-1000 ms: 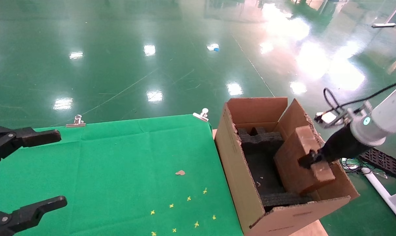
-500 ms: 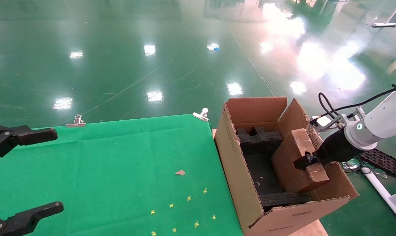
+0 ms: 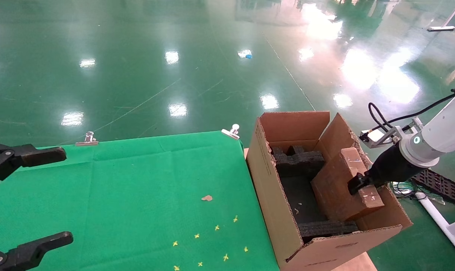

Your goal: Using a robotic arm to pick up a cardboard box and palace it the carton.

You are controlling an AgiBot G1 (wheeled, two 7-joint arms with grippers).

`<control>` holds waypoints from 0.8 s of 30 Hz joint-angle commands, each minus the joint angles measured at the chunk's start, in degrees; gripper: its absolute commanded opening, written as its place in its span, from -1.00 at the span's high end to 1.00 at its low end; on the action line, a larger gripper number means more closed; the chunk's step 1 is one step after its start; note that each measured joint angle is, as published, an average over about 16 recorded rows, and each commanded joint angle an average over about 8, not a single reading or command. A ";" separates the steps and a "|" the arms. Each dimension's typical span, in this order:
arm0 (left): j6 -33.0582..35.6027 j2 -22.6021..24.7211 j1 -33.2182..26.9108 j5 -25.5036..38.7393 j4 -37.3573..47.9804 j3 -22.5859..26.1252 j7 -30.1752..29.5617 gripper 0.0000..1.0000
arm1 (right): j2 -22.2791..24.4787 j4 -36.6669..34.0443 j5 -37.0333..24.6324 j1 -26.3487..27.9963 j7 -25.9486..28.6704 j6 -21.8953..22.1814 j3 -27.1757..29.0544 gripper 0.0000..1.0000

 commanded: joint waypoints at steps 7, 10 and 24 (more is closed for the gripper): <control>-0.01 -0.01 -0.01 -0.02 0.00 0.03 0.01 -1.00 | -1.62 -0.40 -0.58 0.98 -0.09 -0.62 -0.38 -1.00; -0.02 -0.01 -0.01 -0.02 0.00 0.04 0.02 -1.00 | -2.80 -0.33 -0.92 2.11 0.02 -0.79 -0.60 -1.00; -0.04 -0.03 -0.02 -0.05 0.00 0.08 0.04 -1.00 | -6.71 6.93 5.08 10.58 -7.43 8.17 4.29 -1.00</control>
